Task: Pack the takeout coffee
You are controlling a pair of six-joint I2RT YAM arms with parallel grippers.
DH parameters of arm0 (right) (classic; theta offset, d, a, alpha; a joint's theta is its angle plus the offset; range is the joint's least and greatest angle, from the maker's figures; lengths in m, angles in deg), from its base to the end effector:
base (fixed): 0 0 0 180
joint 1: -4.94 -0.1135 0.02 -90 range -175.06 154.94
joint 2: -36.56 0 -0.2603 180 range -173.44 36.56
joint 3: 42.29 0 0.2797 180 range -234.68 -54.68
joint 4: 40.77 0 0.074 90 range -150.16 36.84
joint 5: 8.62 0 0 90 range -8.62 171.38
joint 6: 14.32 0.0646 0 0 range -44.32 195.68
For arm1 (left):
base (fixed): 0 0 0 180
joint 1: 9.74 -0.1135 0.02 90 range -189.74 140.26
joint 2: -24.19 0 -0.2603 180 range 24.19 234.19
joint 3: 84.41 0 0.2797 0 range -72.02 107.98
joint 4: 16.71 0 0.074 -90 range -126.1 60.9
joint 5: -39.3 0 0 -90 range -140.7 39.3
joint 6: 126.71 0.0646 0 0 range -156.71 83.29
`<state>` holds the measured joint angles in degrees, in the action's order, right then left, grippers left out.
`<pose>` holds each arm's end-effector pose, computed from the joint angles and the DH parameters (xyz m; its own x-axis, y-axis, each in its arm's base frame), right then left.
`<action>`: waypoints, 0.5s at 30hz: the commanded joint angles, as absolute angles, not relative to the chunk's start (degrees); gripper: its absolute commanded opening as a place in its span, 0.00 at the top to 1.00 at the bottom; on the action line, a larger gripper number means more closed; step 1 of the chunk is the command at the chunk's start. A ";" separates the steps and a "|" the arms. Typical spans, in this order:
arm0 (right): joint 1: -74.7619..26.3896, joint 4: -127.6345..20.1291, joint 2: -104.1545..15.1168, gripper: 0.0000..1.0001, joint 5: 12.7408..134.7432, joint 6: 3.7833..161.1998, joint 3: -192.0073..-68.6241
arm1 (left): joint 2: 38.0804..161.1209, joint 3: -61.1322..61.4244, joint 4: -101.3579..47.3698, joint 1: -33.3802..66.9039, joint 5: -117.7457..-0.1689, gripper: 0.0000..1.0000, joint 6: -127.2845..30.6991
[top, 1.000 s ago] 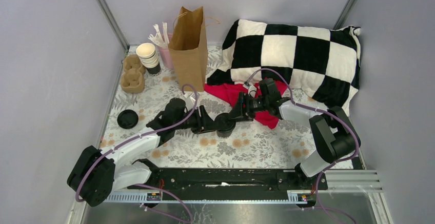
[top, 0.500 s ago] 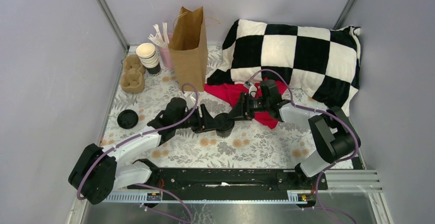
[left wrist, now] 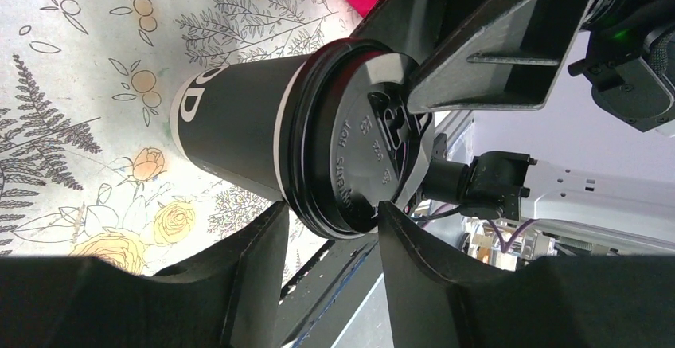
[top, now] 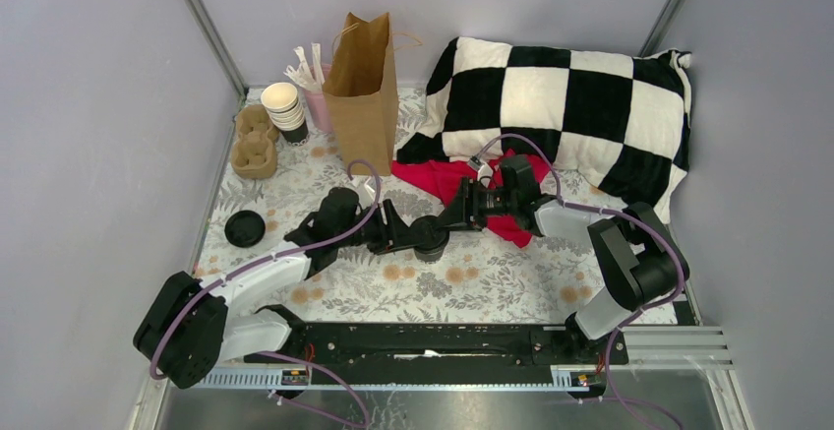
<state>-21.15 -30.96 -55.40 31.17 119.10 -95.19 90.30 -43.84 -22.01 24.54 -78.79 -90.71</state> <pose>0.2896 0.1971 0.1410 -0.9260 0.0363 -0.3757 -0.3401 0.3510 0.8724 0.2138 -0.1825 0.1638 -0.9212 -0.2358 -0.3094 0.1457 0.5282 -0.8365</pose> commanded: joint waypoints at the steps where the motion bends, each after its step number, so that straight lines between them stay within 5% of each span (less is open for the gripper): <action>1: -21.60 -31.18 -53.86 0.37 29.61 119.41 -94.66 | 91.04 -44.76 -19.11 24.80 -76.35 0.53 -89.71; 8: -17.51 -28.57 -48.61 0.25 26.72 122.69 -91.69 | 90.57 -45.38 -20.91 24.80 -75.84 0.54 -88.83; 15: -14.13 -17.16 -51.05 0.30 21.97 129.20 -86.21 | 90.92 -44.49 -21.17 24.80 -76.27 0.55 -88.40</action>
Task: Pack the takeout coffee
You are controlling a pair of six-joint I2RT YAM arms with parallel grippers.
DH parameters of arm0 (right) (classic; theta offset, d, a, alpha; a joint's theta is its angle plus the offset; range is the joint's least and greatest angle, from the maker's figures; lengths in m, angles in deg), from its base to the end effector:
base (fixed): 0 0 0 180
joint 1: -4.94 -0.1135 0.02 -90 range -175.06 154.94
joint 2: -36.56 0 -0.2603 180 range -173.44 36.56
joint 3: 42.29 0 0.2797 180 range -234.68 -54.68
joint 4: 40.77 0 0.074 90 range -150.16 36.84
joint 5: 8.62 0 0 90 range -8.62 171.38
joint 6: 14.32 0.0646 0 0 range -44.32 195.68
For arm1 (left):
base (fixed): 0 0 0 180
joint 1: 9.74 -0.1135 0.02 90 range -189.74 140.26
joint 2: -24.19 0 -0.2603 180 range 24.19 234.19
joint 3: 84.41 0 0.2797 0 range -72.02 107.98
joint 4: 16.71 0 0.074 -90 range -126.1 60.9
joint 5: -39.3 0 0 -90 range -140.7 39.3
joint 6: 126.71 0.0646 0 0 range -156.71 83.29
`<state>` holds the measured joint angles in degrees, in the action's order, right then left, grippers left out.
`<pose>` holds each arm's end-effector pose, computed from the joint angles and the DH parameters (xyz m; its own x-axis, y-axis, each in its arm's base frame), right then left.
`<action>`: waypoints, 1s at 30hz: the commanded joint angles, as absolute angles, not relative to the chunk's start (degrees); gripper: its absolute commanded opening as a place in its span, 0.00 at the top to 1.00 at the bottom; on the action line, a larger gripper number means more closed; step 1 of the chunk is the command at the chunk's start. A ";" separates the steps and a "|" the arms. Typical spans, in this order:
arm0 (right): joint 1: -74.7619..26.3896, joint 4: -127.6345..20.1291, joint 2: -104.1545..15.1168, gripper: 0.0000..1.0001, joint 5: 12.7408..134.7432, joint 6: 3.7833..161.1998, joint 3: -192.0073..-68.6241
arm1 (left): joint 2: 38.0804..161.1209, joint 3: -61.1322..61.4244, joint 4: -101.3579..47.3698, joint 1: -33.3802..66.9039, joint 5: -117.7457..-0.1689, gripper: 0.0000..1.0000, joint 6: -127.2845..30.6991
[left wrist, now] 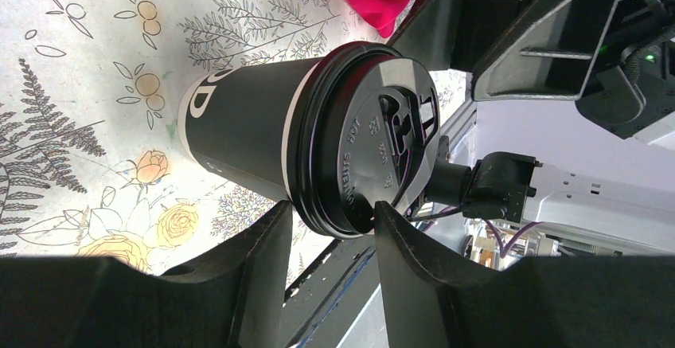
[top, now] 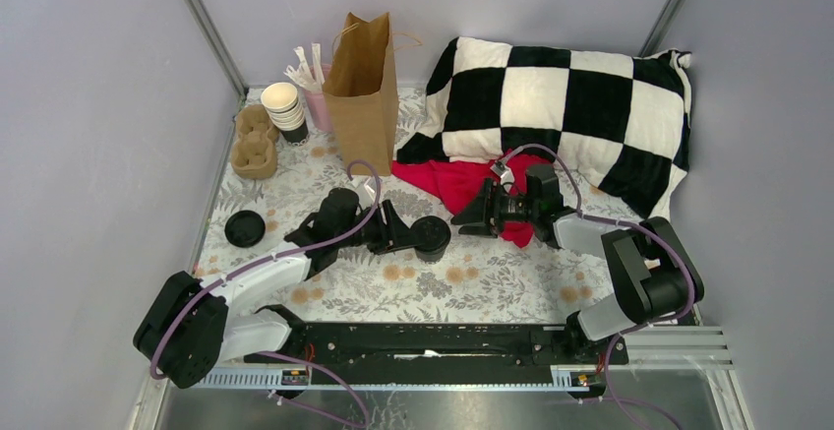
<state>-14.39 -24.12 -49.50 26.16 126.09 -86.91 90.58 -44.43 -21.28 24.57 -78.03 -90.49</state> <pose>0.2773 0.1535 0.1416 -0.9399 0.1361 -0.3132 -0.2638 0.2927 0.9191 0.2137 -0.1817 0.1600 -0.9175 -0.2416 -0.3159 0.1450 0.5366 -0.8313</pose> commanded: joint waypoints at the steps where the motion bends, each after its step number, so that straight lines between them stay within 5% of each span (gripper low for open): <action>1: -14.22 -16.91 -51.61 0.33 21.61 129.28 -86.27 | 90.91 -44.43 -21.19 24.80 -76.27 0.55 -88.39; 30: -17.91 -14.36 -60.46 0.62 27.68 125.09 -81.82 | 90.28 -46.37 -20.35 24.80 -75.75 0.58 -89.08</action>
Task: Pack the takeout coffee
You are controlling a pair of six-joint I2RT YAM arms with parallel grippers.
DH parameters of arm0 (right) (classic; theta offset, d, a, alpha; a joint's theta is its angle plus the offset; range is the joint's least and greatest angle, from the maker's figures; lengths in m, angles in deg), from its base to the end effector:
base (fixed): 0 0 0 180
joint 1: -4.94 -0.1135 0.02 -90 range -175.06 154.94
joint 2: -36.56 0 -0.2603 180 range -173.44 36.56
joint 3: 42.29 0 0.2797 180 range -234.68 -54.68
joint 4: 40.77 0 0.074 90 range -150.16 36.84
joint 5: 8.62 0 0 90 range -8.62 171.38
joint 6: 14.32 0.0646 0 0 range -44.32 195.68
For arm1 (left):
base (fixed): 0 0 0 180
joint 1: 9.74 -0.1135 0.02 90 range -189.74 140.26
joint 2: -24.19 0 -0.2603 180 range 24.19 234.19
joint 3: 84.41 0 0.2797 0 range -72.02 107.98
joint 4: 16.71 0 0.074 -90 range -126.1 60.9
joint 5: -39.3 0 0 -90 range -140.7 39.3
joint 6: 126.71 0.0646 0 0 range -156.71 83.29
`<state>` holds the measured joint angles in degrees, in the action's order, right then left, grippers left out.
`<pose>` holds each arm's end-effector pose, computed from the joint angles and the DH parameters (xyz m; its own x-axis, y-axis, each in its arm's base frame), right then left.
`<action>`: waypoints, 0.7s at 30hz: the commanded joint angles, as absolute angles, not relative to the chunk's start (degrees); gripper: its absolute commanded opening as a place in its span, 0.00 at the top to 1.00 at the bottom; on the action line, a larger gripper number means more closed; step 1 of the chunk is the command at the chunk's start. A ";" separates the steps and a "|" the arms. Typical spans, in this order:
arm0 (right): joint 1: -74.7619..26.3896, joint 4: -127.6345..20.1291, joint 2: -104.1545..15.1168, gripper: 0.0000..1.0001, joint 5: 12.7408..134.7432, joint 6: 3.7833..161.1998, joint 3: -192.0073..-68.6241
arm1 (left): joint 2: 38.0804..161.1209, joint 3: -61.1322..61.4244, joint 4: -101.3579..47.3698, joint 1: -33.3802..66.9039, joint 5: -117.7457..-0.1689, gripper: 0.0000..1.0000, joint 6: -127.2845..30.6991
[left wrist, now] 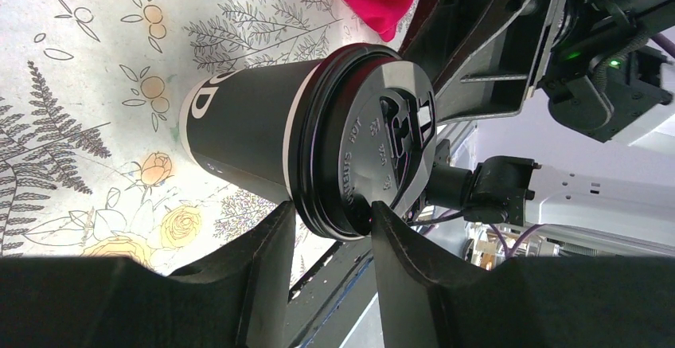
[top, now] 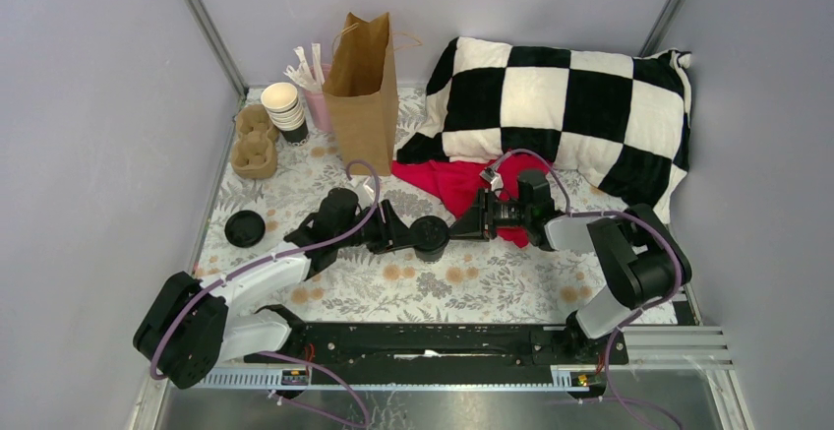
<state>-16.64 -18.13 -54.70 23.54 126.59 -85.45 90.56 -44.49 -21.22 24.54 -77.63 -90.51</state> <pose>0.2685 0.1650 0.1190 -0.9557 0.0663 -0.2868 -0.2613 0.2576 0.9302 0.2140 -0.1813 0.1597 -0.9152 -0.2468 -0.3184 0.1431 0.5397 -0.8296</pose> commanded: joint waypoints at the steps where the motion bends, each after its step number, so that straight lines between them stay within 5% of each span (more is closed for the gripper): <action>1: -17.91 -11.03 -62.23 0.64 27.79 126.62 -80.70 | 90.36 -46.46 -20.24 24.80 -75.74 0.58 -89.06; 11: -18.15 -18.60 -62.59 0.69 35.36 118.30 -78.82 | 89.77 -47.97 -20.16 24.80 -75.56 0.59 -89.10; 21: -18.79 -5.72 -71.61 0.75 39.36 120.21 -72.62 | 89.12 -47.77 -20.47 24.73 -75.54 0.59 -88.94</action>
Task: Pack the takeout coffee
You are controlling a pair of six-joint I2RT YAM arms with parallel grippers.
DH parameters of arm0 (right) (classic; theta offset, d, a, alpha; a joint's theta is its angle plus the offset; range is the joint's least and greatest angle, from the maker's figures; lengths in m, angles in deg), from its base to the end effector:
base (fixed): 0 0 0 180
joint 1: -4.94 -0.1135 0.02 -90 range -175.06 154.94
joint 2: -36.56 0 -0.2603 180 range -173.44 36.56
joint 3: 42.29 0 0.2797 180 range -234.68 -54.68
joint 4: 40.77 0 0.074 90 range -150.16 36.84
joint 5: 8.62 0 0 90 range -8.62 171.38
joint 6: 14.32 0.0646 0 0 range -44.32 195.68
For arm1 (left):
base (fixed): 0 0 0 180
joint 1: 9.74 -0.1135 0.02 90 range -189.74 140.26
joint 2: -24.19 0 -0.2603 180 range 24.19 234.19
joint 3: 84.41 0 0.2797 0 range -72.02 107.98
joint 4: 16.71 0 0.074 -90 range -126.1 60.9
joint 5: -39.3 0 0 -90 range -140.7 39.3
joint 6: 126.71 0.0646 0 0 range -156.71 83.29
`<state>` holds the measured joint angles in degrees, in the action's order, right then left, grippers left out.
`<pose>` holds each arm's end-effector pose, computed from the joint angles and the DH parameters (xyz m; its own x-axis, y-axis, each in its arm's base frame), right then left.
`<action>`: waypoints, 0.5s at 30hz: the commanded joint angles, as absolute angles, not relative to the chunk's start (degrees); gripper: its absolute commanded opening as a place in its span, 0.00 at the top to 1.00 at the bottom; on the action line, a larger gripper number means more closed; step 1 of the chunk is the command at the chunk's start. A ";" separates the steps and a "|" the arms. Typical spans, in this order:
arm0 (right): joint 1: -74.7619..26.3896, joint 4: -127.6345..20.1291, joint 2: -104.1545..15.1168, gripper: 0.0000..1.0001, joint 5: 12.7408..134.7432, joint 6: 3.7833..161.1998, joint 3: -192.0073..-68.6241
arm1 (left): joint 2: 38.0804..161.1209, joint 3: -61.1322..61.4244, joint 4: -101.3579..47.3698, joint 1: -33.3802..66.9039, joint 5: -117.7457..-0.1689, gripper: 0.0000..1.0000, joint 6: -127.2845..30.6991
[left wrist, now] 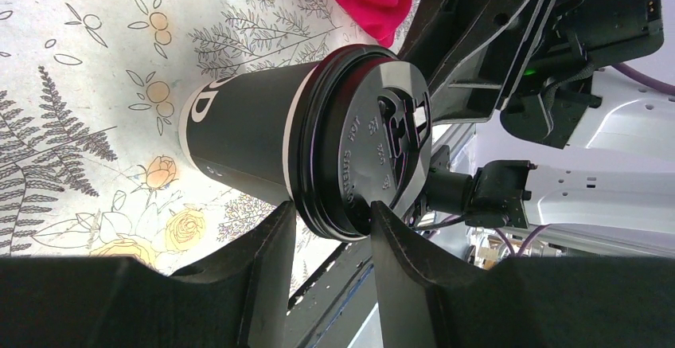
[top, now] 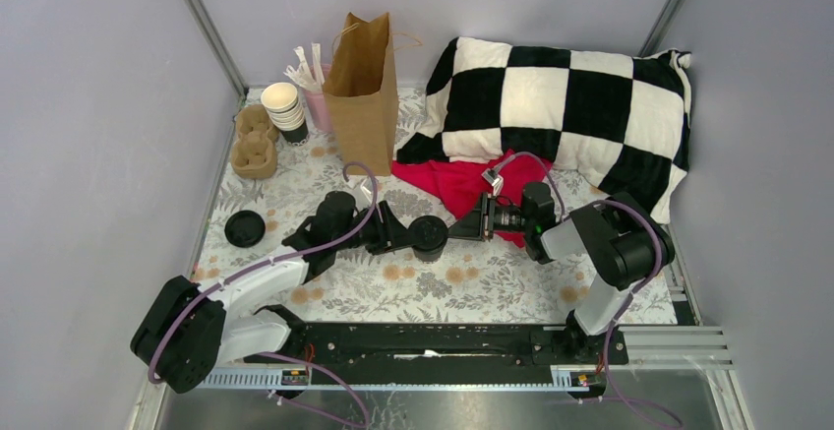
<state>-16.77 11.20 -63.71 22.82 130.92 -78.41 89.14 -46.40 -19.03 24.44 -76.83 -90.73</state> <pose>0.2524 0.1598 0.0952 -0.9068 0.1002 -0.4094 -0.3907 0.1645 0.9057 0.2109 -0.1776 0.1581 -0.9029 -0.2650 -0.3384 0.1559 0.5317 -0.8324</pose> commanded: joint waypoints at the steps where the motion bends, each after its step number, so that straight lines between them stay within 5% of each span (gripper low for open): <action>1: -19.17 -7.73 -70.87 0.75 40.94 118.97 -72.77 | 89.21 -47.77 -20.49 24.72 -75.61 0.59 -88.90; 10: -23.31 -23.08 -66.22 0.76 55.20 112.55 -74.71 | 88.31 -48.73 -20.90 24.46 -75.33 0.59 -88.75; 15: -23.42 -28.36 -60.28 0.72 50.31 114.02 -78.11 | 87.79 -48.23 -22.22 23.91 -75.64 0.59 -88.04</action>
<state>-21.50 2.63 -58.44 38.29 124.10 -80.81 87.44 -47.31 -19.45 23.43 -75.45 -90.78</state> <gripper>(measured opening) 0.287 0.422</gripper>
